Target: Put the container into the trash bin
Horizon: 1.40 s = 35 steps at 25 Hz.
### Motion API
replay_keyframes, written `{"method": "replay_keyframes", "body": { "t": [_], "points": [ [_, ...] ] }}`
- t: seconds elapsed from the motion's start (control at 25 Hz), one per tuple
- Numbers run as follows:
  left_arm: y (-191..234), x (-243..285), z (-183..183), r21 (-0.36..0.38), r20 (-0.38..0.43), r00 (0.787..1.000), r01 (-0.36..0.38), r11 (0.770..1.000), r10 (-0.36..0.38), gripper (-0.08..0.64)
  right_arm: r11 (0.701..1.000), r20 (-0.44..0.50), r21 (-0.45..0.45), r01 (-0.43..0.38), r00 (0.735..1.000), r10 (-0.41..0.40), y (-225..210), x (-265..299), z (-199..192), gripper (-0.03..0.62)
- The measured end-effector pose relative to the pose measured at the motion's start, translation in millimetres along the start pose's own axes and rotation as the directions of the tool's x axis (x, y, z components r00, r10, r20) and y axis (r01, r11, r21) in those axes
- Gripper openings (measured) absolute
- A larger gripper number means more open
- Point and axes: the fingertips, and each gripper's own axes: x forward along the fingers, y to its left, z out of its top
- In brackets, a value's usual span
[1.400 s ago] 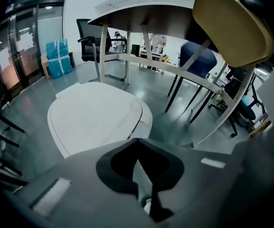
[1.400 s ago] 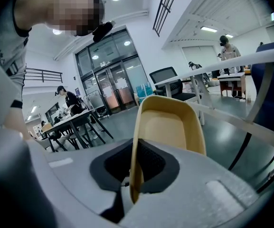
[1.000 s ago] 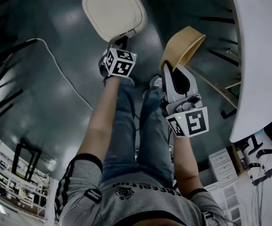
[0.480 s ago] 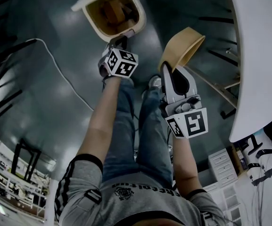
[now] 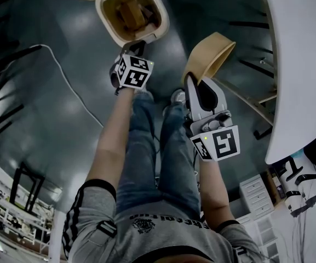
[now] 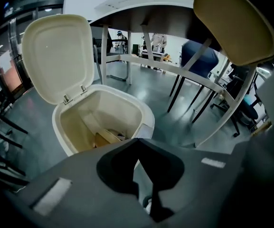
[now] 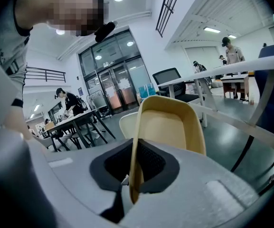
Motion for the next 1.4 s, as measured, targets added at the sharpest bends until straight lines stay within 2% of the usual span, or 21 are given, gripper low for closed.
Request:
{"method": "replay_keyframes", "body": {
  "t": [0.24,0.48,0.84,1.0,1.4],
  "points": [
    [7,-20,16,-0.021,0.113,0.994,-0.009,1.0,0.011,0.012,1.0,0.006,-0.014,-0.014,1.0,0.014,5,0,2,0.015],
    [10,-46,31,-0.056,0.219,0.976,0.004,0.998,0.008,0.012,0.999,0.014,-0.032,-0.032,0.999,0.033,11,3,6,0.017],
    [16,-82,44,-0.068,0.31,0.95,-0.011,0.998,0.032,0.012,0.996,0.02,-0.067,-0.066,0.997,0.068,21,7,14,0.017],
    [20,-101,55,-0.096,0.367,0.928,-0.022,0.995,0.056,0.012,0.993,0.021,-0.082,-0.081,0.996,0.083,25,9,17,0.016],
    [30,-157,76,-0.146,0.506,0.855,-0.042,0.988,0.112,0.012,0.987,0.03,-0.109,-0.118,0.992,0.122,36,14,26,0.016]
  ]
}}
